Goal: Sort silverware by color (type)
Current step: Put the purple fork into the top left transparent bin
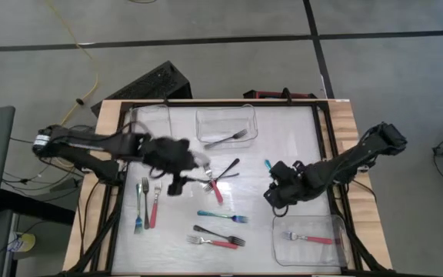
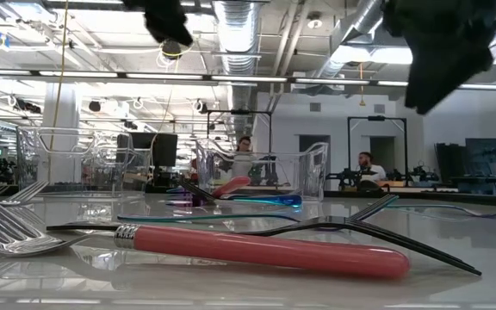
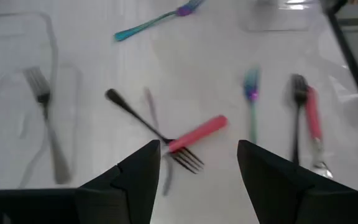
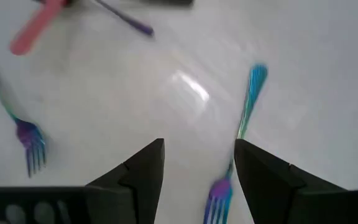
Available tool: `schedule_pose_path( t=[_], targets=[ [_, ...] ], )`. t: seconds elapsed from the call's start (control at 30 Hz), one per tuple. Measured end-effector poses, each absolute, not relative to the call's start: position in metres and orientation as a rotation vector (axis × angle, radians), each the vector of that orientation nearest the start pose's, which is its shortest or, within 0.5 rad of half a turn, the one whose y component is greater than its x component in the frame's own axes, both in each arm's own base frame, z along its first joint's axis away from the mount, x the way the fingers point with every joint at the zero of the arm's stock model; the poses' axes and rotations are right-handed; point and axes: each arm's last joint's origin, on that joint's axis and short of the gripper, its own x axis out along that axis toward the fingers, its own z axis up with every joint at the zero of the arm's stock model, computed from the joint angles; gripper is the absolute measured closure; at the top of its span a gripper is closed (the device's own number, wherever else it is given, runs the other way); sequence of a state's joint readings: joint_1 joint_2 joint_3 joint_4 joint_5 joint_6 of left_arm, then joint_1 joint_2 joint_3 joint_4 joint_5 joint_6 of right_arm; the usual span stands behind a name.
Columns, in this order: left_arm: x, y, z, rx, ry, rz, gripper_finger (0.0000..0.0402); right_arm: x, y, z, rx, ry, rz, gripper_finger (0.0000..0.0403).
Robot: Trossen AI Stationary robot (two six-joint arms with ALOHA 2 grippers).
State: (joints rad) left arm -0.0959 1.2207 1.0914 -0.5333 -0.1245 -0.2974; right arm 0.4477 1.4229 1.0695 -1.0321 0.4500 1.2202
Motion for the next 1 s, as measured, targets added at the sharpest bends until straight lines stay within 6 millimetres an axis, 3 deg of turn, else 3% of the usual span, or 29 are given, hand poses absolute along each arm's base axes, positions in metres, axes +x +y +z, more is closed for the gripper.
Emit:
schedule_pose_path(
  t=[0.13,0.3,0.57,0.77,0.87,1.0],
  targets=[
    [0.232,-0.043,0.305,-0.244,0.52,0.042,0.0202,0.236,0.094,0.232,0.479,1.089,-0.742,0.0187],
    [0.223,-0.055,0.287,-0.389,0.354,-0.038,0.0202,0.238,0.075,0.204,0.529,1.182,-0.811,0.0187],
    [0.221,-0.07,0.286,-0.491,0.336,-0.087,0.0202,0.228,0.047,0.155,0.615,1.219,-0.849,0.0187],
    [0.221,-0.069,0.286,-0.556,0.3,0.011,0.0202,0.219,0.046,0.136,0.647,1.197,-0.818,0.019],
    [0.221,-0.068,0.287,-0.581,0.277,0.063,0.0202,0.219,0.053,0.132,0.635,1.184,-0.783,0.0214],
    [0.221,-0.066,0.287,-0.619,0.244,0.13,0.0202,0.219,0.063,0.129,0.596,1.174,-0.755,0.0288]
  ],
)
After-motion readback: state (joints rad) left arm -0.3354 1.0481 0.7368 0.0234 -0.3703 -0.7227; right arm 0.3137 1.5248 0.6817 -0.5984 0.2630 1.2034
